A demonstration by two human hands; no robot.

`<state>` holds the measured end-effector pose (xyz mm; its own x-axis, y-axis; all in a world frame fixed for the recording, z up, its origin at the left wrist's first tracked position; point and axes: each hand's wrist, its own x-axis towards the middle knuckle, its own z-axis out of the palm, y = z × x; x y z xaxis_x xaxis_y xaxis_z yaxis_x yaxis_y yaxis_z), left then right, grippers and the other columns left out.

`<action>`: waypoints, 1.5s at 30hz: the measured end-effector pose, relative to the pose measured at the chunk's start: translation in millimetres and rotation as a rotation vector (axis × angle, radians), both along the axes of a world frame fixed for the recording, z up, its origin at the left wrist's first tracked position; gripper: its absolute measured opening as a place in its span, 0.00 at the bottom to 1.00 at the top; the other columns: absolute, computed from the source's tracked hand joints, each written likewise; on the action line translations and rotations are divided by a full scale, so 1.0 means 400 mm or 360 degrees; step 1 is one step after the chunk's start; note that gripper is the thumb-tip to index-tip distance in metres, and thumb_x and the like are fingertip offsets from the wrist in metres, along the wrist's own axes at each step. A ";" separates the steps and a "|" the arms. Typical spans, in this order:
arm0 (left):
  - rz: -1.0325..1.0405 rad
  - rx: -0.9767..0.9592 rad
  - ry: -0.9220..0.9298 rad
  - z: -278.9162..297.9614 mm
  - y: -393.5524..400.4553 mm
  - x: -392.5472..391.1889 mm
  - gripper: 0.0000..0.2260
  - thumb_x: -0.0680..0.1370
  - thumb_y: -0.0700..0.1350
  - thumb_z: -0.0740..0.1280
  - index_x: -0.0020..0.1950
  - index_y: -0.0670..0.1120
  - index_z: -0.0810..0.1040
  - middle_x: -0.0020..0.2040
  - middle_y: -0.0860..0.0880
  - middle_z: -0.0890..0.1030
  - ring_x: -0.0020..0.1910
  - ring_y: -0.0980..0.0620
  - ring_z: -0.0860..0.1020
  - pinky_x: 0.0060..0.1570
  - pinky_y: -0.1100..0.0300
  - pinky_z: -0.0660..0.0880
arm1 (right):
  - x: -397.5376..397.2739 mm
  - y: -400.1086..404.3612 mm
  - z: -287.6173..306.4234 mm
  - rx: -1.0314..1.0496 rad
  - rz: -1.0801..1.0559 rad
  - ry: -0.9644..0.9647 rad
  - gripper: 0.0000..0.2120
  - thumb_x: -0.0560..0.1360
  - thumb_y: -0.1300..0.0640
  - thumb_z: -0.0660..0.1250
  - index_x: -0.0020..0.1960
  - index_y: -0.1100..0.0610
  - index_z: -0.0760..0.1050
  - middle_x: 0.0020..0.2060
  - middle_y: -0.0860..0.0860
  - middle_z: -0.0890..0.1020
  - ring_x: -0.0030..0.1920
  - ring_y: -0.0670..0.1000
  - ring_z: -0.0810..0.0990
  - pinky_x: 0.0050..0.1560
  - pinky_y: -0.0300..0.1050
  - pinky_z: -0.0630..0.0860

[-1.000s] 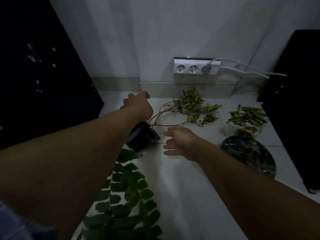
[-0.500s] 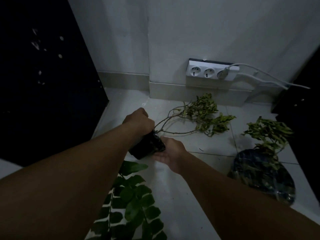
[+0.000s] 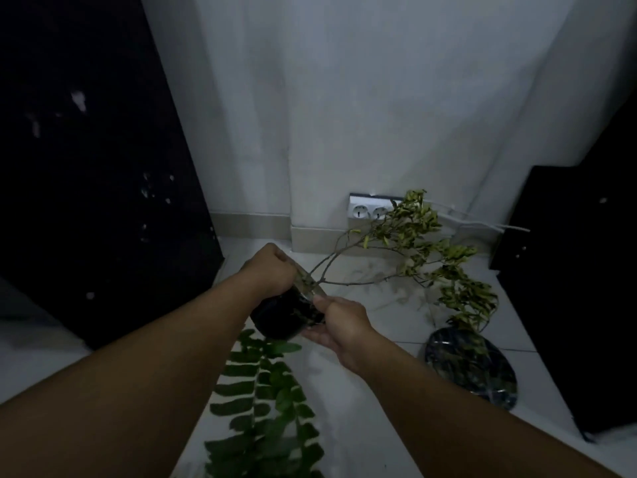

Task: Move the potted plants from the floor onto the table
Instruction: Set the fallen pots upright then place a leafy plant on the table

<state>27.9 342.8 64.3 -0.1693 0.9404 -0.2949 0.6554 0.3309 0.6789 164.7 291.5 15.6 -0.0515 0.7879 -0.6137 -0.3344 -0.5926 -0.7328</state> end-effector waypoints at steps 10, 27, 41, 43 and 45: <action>0.0064 0.0185 -0.0261 0.261 -0.171 0.002 0.11 0.78 0.46 0.64 0.60 0.51 0.73 0.58 0.46 0.77 0.50 0.46 0.76 0.41 0.58 0.73 | 0.007 -0.127 0.254 0.0300 -0.0078 -0.0198 0.10 0.79 0.60 0.69 0.60 0.61 0.79 0.52 0.58 0.84 0.54 0.59 0.85 0.48 0.52 0.85; 0.0516 -0.0137 -0.0959 0.501 -0.180 0.066 0.28 0.76 0.38 0.70 0.73 0.54 0.66 0.64 0.48 0.73 0.61 0.38 0.76 0.38 0.40 0.84 | 0.128 -0.130 0.562 0.0083 -0.0323 -0.0090 0.36 0.71 0.74 0.73 0.73 0.54 0.65 0.67 0.63 0.76 0.59 0.64 0.82 0.54 0.59 0.83; 0.0450 0.0004 -0.1074 0.791 -0.234 0.031 0.20 0.77 0.40 0.72 0.68 0.52 0.78 0.60 0.54 0.81 0.59 0.50 0.81 0.57 0.44 0.81 | 0.153 -0.123 0.883 0.0033 -0.0174 -0.0014 0.29 0.69 0.75 0.74 0.66 0.60 0.74 0.63 0.61 0.81 0.58 0.62 0.84 0.49 0.52 0.86; 0.0427 0.0047 -0.1081 0.849 -0.259 0.036 0.19 0.78 0.40 0.71 0.68 0.52 0.79 0.59 0.57 0.82 0.59 0.52 0.82 0.59 0.44 0.80 | 0.165 -0.144 0.939 0.0062 -0.0142 0.0014 0.29 0.69 0.74 0.74 0.67 0.60 0.75 0.62 0.59 0.82 0.58 0.60 0.85 0.50 0.51 0.86; 0.0377 0.0088 -0.1073 0.912 -0.295 0.043 0.20 0.78 0.41 0.71 0.68 0.55 0.80 0.58 0.61 0.83 0.59 0.54 0.82 0.60 0.45 0.80 | 0.171 -0.179 0.999 0.0097 -0.0119 0.0018 0.30 0.69 0.74 0.74 0.69 0.58 0.75 0.63 0.58 0.82 0.59 0.59 0.84 0.50 0.50 0.85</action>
